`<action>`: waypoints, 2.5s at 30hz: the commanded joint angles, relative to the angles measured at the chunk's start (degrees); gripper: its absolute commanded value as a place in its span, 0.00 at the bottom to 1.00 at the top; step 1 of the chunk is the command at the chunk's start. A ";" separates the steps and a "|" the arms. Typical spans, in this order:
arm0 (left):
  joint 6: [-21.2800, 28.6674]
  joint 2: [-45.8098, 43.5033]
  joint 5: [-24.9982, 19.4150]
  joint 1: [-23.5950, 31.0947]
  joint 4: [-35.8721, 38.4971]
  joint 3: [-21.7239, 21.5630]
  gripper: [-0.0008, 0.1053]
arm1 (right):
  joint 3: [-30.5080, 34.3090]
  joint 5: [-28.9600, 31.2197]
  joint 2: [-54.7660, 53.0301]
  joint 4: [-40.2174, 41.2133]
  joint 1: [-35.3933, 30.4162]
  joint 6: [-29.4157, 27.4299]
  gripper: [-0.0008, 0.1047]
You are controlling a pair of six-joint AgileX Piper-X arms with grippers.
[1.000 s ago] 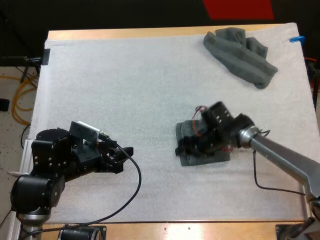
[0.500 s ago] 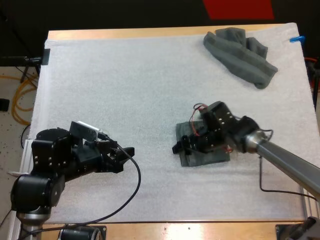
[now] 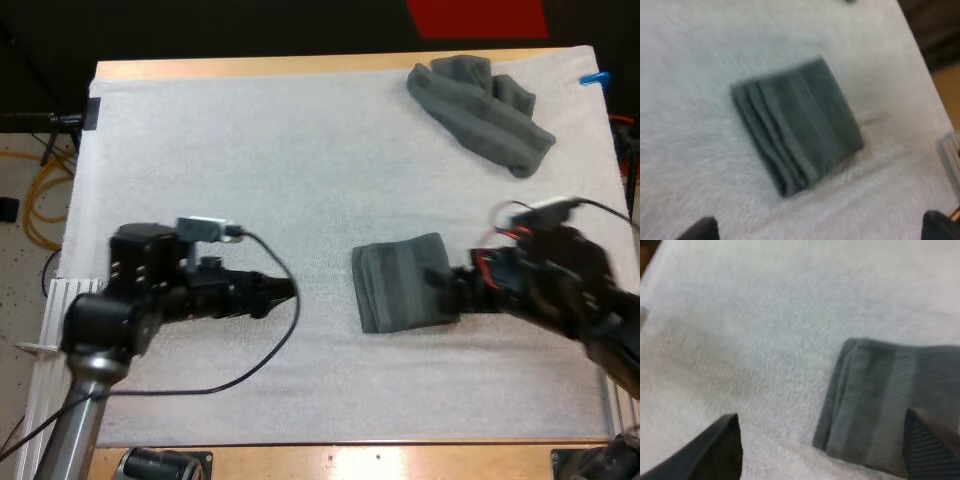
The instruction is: Pick towel from pile fold and stack
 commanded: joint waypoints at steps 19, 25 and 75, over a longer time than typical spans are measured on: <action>-22.77 33.34 -12.01 -20.34 -31.81 -0.30 0.72 | -0.46 8.67 -17.23 17.87 -0.03 0.65 0.63; -26.26 40.87 -11.62 -21.01 -33.51 -0.30 0.72 | -0.46 8.67 -17.23 18.44 -0.03 0.65 0.63; -6.91 39.17 -8.15 -2.43 -19.26 -0.66 0.01 | -0.46 -4.67 -17.23 14.54 -0.03 2.60 0.63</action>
